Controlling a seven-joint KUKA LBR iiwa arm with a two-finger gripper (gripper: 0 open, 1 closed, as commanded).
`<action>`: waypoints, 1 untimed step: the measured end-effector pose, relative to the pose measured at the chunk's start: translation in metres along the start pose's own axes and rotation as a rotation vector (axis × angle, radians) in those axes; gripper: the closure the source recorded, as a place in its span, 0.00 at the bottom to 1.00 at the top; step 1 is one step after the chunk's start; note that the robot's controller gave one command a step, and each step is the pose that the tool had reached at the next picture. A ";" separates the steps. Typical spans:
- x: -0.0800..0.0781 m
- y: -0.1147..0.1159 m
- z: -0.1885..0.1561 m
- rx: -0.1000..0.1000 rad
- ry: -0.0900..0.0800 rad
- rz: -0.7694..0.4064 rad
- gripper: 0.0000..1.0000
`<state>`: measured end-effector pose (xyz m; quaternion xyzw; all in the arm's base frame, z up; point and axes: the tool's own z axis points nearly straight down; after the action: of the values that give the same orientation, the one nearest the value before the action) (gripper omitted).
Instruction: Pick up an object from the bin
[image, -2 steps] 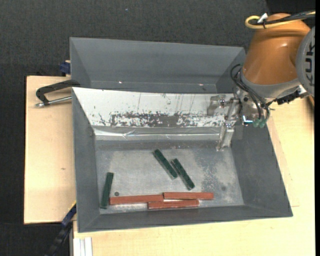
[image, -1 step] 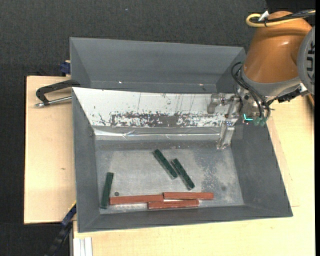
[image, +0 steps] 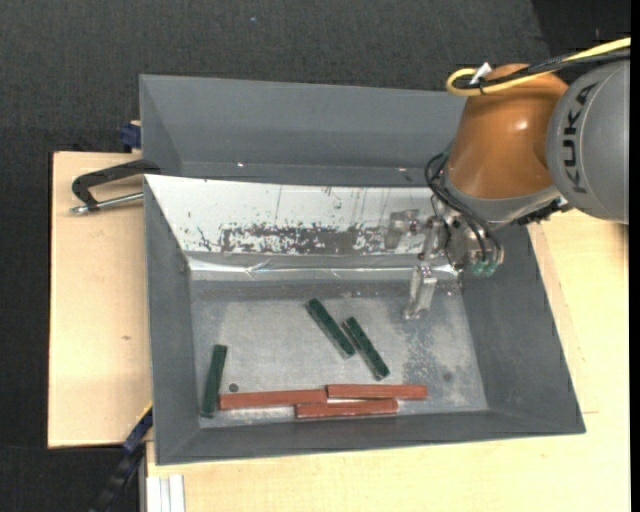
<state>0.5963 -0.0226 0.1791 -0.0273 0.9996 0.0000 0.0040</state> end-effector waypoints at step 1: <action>0.000 -0.004 0.067 -0.002 0.002 0.084 0.00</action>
Offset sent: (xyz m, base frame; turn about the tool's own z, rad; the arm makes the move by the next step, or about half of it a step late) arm -0.0051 0.0810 -0.1091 -0.0892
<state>0.5967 -0.0261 0.1123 0.0147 0.9999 0.0010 0.0029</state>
